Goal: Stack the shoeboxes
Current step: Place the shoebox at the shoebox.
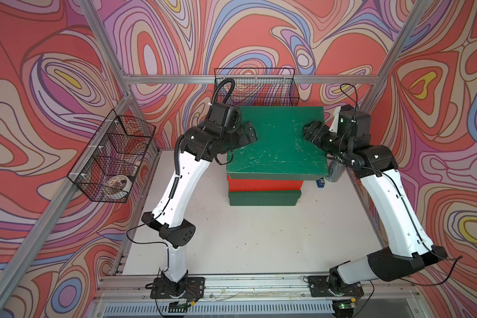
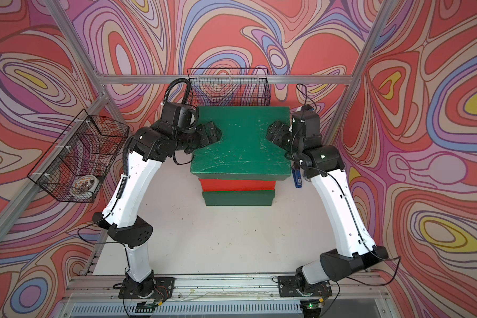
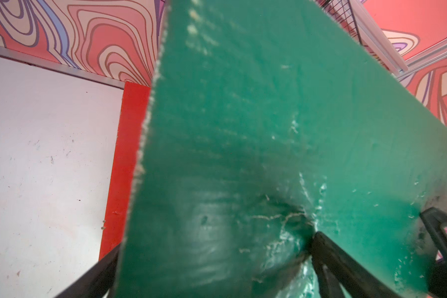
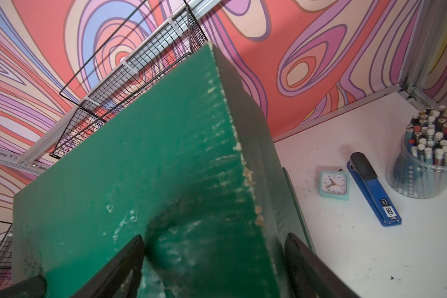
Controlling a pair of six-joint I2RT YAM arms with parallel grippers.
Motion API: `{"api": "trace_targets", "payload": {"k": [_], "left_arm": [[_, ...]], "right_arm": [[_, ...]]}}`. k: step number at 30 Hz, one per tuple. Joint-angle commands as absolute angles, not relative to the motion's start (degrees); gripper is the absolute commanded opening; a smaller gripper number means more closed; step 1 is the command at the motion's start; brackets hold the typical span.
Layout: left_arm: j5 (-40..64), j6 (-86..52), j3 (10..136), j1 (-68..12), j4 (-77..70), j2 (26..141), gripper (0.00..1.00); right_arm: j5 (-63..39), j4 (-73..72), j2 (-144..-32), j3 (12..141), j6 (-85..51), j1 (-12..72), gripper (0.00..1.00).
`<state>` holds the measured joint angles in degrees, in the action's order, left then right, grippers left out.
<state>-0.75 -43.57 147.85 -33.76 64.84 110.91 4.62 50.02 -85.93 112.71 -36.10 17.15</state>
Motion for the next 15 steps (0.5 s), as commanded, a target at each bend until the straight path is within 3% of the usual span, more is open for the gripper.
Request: {"api": "trace_targets", "payload": {"k": [1,15], "left_arm": [[21.83,-47.19,148.12,-39.95,49.73,114.98,1.0],[25.78,-47.9,145.4,-36.13,47.84,119.92,1.0]], "right_arm": [[-13.98,45.89,-91.16,115.76,-39.4,22.49,0.85],[-15.82,49.52,-101.02,120.85,-37.93,16.23,0.85]]}}
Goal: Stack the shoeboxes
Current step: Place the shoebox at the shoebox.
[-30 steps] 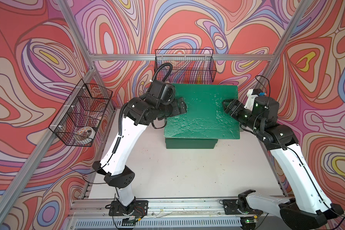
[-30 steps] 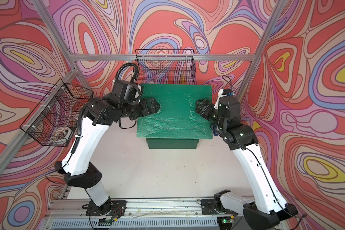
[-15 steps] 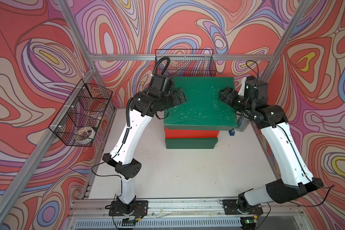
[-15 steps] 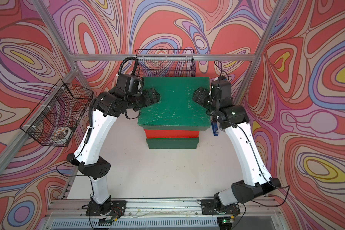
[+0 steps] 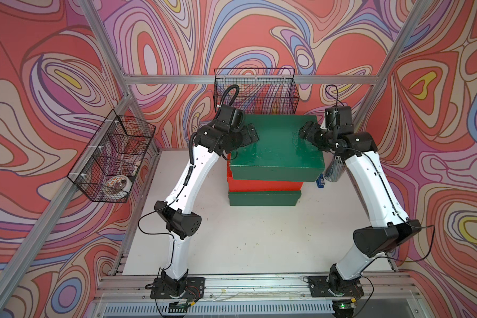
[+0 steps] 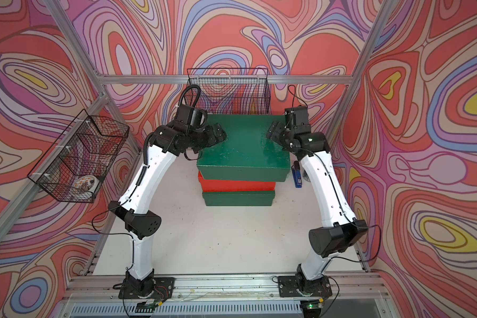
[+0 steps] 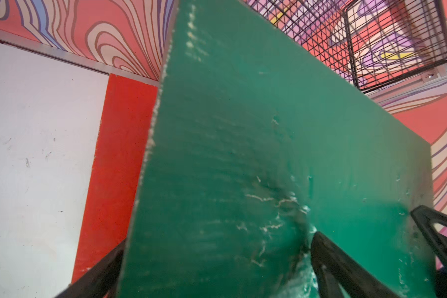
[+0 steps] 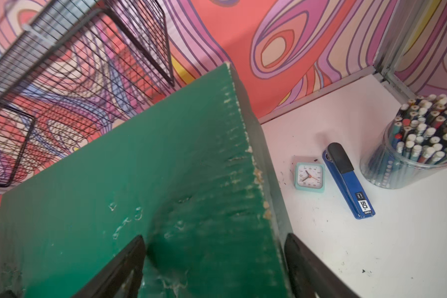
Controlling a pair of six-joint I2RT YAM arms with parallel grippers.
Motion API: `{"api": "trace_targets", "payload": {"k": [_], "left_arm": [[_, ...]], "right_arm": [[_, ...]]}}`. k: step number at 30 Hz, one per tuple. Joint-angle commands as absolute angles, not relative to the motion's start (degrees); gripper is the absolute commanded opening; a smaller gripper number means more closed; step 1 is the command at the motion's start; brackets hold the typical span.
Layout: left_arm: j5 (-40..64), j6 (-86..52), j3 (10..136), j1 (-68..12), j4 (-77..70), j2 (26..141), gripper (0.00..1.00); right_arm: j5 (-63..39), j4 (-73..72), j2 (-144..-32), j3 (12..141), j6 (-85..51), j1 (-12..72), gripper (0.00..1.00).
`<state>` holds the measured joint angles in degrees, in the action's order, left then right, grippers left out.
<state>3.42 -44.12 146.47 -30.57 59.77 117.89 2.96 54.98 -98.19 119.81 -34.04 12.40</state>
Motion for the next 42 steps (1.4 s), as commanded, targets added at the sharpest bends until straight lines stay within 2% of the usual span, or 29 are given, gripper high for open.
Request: {"api": "trace_targets", "payload": {"k": [1,10,13,16,30,36,42], "left_arm": [[26.15,-47.99,144.86,-35.88,47.73,120.12,1.0],[28.87,-46.74,140.65,-32.74,48.52,120.97,1.0],[28.07,-45.62,137.98,-31.79,48.28,119.54,1.0],[26.94,-44.6,135.41,-30.8,47.64,117.63,1.0],[24.38,-40.42,128.57,-23.75,47.24,109.93,1.0],[21.44,-39.02,122.01,-22.17,42.45,102.0,1.0],[13.55,-36.73,109.34,-22.07,35.14,88.82,1.0]], "right_arm": [[-16.34,49.53,-101.16,120.73,-37.77,15.31,0.85],[-21.73,48.52,-106.65,119.09,-36.53,7.56,0.86],[-21.88,48.18,-107.14,118.96,-35.51,6.39,0.9],[-21.82,47.56,-106.58,118.56,-35.18,5.41,0.98],[-21.88,46.78,-101.87,115.51,-35.54,-1.7,0.98],[-22.38,47.75,-97.45,115.76,-35.32,-5.29,0.98],[-23.47,49.09,-93.6,114.24,-34.5,-8.84,0.98]]}}
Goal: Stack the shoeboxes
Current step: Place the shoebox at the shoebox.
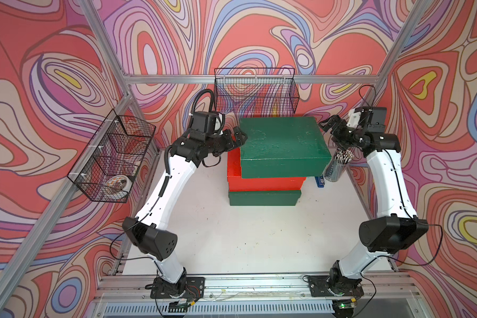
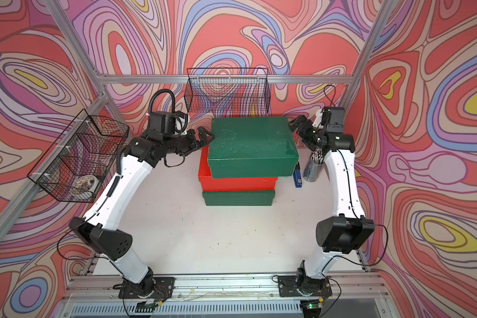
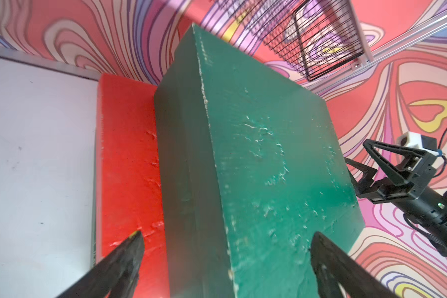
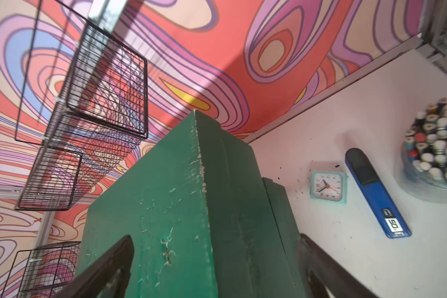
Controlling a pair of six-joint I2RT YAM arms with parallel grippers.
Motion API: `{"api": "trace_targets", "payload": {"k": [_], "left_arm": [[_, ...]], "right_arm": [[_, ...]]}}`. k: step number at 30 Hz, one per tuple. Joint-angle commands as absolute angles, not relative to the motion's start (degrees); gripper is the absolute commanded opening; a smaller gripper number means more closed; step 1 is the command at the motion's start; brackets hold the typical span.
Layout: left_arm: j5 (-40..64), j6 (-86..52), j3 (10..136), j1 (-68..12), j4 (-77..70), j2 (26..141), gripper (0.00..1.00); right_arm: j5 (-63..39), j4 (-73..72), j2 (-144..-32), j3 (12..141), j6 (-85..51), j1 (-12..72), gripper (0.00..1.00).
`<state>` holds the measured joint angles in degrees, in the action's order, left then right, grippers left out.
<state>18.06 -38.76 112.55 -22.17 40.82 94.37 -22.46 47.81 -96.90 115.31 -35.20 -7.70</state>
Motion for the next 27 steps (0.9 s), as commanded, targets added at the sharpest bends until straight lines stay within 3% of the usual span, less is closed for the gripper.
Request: {"api": "trace_targets", "payload": {"k": [1,10,15,20,27], "left_arm": [[13.3,-36.66,106.45,-22.06,33.58,86.16,1.0],[18.6,-41.37,72.34,-22.15,17.29,60.17,1.0],[21.47,-42.57,60.88,-22.34,12.49,51.41,1.0],[24.03,-42.82,56.43,-24.28,9.67,51.26,1.0],[20.68,-39.79,60.13,-31.06,10.98,59.28,1.0]], "right_arm": [[-23.51,48.96,-92.3,113.32,-34.35,-9.25,0.98],[-27.2,40.02,-73.42,92.32,-33.5,-12.13,0.98],[-29.78,32.96,-62.72,78.06,-35.97,-12.12,0.98],[-31.57,28.03,-56.3,68.31,-37.51,-12.12,0.98],[-33.92,26.34,-57.59,64.78,-36.53,-12.1,0.98]]}}
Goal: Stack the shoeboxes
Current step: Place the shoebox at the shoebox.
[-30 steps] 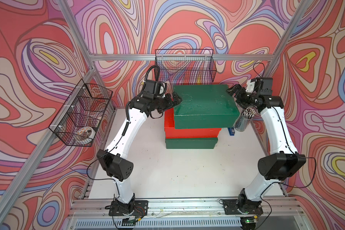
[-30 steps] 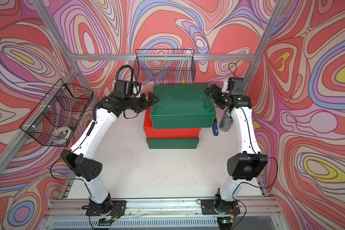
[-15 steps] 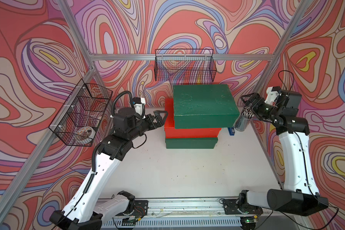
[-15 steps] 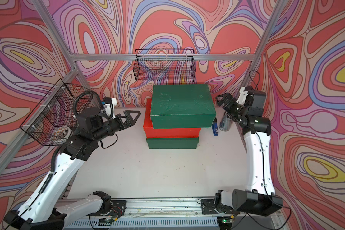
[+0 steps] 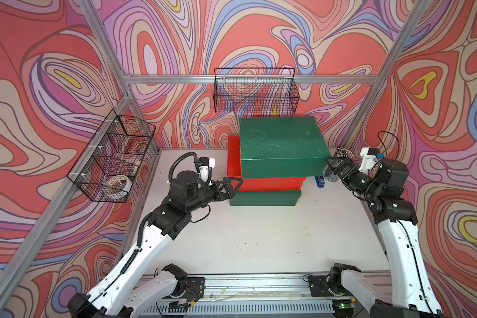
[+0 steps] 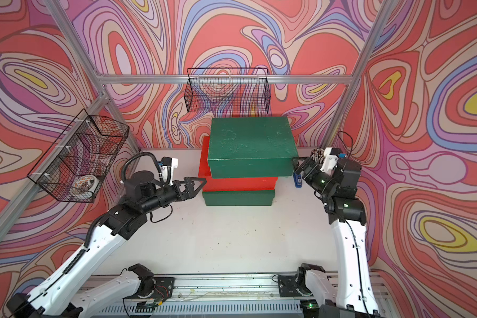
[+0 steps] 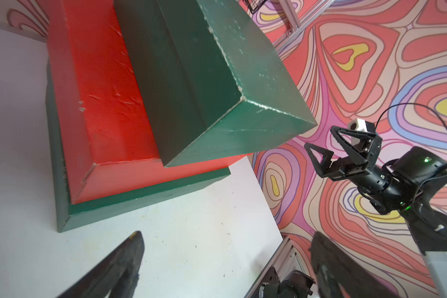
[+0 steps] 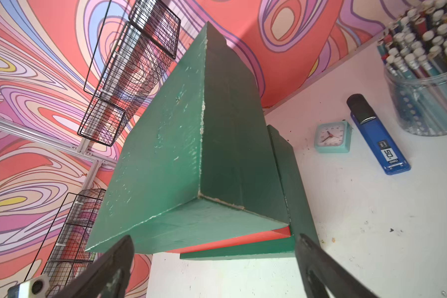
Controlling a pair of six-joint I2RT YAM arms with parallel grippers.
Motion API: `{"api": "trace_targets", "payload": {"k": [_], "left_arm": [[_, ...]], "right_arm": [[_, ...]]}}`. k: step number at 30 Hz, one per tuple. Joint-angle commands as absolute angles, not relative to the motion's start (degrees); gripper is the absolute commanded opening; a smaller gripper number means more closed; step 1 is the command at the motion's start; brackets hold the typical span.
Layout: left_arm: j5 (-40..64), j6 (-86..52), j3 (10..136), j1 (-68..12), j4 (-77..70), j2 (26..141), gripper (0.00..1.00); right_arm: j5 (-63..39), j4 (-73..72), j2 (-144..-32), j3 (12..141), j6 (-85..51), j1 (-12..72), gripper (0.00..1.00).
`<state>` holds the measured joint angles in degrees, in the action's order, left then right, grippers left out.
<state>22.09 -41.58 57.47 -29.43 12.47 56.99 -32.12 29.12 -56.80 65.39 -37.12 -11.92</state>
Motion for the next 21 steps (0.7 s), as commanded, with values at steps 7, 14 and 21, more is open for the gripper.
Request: {"api": "trace_targets", "payload": {"k": [7,14,21], "left_arm": [[16.09,-37.43,64.54,-31.28,13.87,65.02,1.0],[12.22,-35.04,70.42,-31.32,19.3,70.92,1.0],[7.5,-32.91,73.64,-31.29,22.43,73.63,1.0]], "right_arm": [[-34.82,24.13,-60.25,64.27,-35.85,-12.13,0.98],[-37.09,21.21,-63.23,63.9,-36.87,-12.13,0.98],[-37.88,19.54,-65.2,63.81,-37.22,-12.13,0.98]]}}
